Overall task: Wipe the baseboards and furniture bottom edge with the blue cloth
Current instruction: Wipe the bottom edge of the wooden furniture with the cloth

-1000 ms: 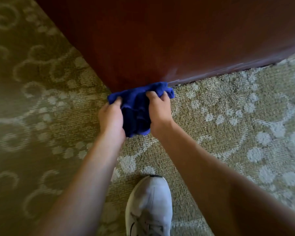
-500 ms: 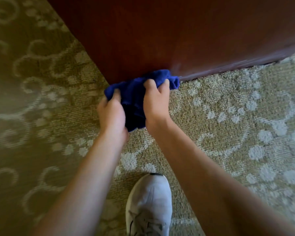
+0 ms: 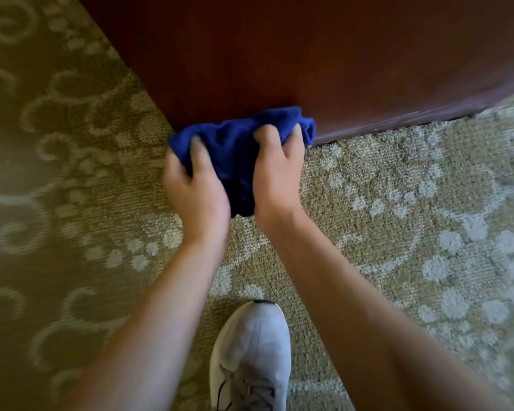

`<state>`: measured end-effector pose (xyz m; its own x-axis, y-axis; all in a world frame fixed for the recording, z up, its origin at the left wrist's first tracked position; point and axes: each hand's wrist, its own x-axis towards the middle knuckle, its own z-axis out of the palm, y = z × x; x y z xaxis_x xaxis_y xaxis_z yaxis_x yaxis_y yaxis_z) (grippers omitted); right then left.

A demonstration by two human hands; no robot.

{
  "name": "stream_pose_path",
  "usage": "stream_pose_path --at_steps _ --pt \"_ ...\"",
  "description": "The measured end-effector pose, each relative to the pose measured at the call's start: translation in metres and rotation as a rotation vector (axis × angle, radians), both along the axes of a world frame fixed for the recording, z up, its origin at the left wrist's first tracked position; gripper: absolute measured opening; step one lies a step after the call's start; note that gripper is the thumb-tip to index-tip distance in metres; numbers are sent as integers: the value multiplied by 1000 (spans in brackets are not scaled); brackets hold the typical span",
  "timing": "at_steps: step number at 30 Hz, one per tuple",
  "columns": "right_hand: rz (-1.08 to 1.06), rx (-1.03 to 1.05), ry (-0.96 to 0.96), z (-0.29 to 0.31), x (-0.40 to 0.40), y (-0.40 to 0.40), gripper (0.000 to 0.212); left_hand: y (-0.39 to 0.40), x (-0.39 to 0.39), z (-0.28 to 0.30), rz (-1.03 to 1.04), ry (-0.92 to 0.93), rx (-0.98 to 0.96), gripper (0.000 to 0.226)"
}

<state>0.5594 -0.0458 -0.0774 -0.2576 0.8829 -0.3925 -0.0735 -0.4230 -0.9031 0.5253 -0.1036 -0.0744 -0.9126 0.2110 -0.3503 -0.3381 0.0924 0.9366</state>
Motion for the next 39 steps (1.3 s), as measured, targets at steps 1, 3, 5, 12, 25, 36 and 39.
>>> stream_pose_path --at_steps 1,3,5,12,25,36,39 --pt "14 -49 -43 -9 1 3 7 1 1 -6 -19 -82 -38 11" --pt "42 -220 -116 -23 7 8 5 4 -1 -17 -49 -258 -154 10" --pt "74 -331 -144 -31 13 16 8 7 -6 -19 -96 -319 -247 8" --pt "-161 -194 -66 2 25 32 17 14 9 15 -180 -379 -10 15" --pt "-38 -264 -240 -24 44 55 16 38 13 -13 -262 -402 -202 9" --pt "-185 16 -130 -10 49 63 4 48 29 -11 -233 -401 -48 15" --pt "-52 -196 -219 -35 61 68 6 55 21 -45 -297 -575 -176 46"
